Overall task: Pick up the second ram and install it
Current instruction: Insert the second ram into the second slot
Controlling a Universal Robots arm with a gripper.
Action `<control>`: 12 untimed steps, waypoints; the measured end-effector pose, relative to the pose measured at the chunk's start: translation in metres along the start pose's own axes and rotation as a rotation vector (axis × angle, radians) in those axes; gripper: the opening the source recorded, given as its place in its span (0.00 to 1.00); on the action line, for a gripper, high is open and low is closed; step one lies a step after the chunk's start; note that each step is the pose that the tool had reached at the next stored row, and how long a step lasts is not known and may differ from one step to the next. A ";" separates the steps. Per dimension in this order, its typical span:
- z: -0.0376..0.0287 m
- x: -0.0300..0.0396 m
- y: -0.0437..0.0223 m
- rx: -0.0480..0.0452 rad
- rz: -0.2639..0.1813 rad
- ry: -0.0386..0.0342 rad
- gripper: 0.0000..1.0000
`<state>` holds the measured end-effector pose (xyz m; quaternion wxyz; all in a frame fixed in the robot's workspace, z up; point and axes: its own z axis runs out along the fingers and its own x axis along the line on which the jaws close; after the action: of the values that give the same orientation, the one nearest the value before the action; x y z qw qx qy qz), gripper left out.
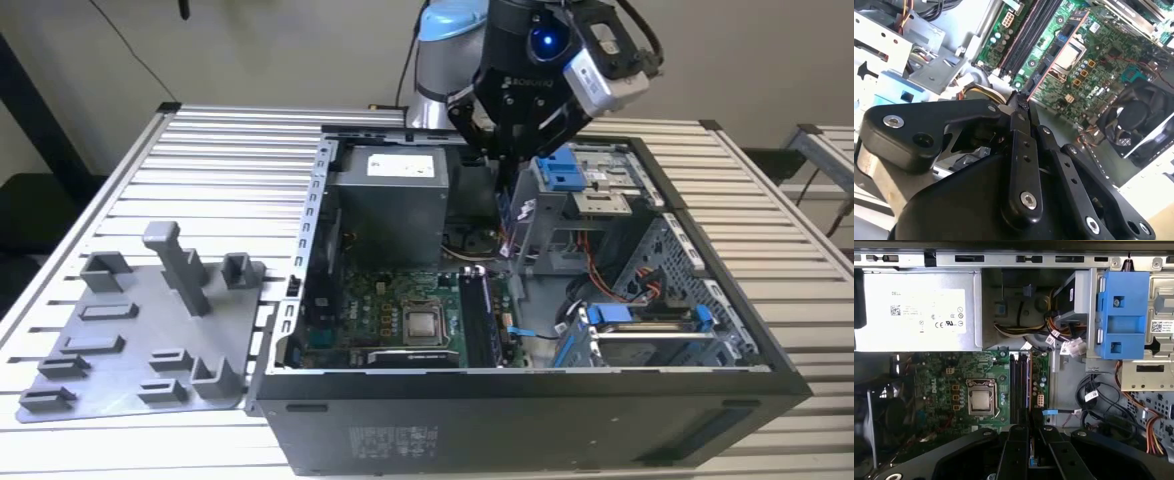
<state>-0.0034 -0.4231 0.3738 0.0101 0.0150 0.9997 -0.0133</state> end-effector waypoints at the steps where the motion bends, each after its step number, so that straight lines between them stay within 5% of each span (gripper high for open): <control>1: 0.0012 0.0000 0.0000 0.0001 0.001 0.0001 0.14; 12: 0.0144 0.0002 0.0003 0.0002 0.006 0.0002 0.14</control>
<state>-0.0033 -0.4232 0.3594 0.0101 0.0180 0.9997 -0.0134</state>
